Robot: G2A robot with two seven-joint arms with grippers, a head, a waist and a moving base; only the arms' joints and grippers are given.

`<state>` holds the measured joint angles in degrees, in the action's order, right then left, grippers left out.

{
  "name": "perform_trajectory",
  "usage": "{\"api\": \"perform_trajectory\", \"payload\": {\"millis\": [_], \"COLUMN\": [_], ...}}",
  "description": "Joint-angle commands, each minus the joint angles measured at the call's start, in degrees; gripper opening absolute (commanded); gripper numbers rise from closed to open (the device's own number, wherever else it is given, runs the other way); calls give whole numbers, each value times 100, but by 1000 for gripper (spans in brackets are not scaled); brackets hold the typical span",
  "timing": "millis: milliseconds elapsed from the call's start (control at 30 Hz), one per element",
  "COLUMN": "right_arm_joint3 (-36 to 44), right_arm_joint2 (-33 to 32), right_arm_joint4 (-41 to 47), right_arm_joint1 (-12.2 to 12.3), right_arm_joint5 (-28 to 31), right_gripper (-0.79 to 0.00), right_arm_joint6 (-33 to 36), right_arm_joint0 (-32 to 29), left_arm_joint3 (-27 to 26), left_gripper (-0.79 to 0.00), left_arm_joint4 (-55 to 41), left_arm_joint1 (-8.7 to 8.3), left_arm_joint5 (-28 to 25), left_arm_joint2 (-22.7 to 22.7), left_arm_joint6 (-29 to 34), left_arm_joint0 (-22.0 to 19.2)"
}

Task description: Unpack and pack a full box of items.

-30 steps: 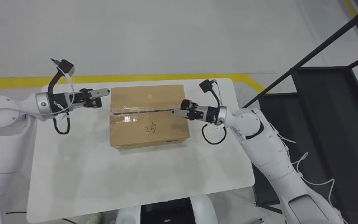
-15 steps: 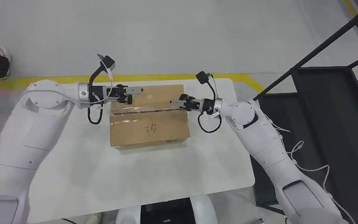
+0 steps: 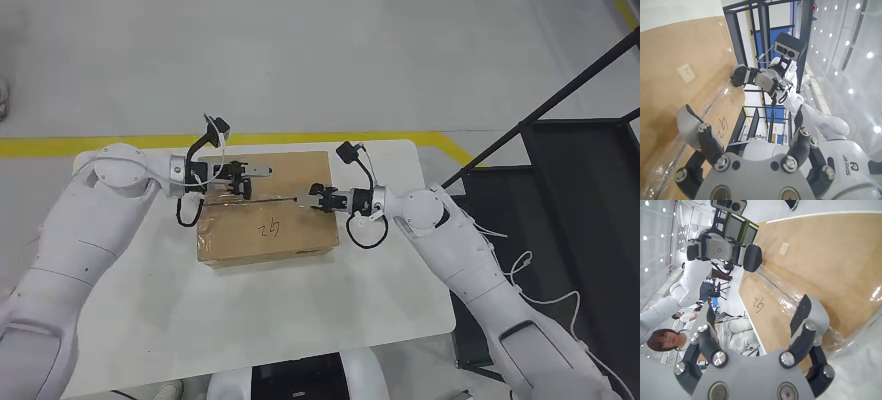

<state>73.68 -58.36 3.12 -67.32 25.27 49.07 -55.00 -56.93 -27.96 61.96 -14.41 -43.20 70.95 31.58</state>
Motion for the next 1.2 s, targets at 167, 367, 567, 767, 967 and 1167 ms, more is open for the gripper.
{"api": "perform_trajectory", "payload": {"millis": [167, 367, 567, 767, 967, 1167], "right_arm_joint3": [41, 49, -110, -322, -340, -217], "right_arm_joint2": [34, -101, 24, 72, -239, -627], "right_arm_joint4": [220, 390, 513, 524, 450, 446], "right_arm_joint1": [-22, 13, -17, -51, 33, 155], "right_arm_joint5": [85, 157, 103, 83, 170, 195], "right_gripper": [0, 0, 0, 0, 0, 0], "right_arm_joint6": [59, 187, 244, 143, 168, 286], "right_arm_joint0": [26, -19, -43, 84, 67, -139], "left_arm_joint3": [123, 286, 714, 1048, 1219, 1151], "left_gripper": [0, 0, 0, 0, 0, 0], "left_arm_joint4": [-249, -408, -473, -420, -229, -45], "left_arm_joint1": [143, 265, 428, 533, 435, 183], "left_arm_joint5": [-176, -217, -268, -329, -409, -417], "left_arm_joint2": [69, 148, 302, 352, 108, -360], "left_arm_joint6": [102, 265, 359, 415, 526, 543], "left_arm_joint0": [-31, -79, -147, -224, -257, -121]}}
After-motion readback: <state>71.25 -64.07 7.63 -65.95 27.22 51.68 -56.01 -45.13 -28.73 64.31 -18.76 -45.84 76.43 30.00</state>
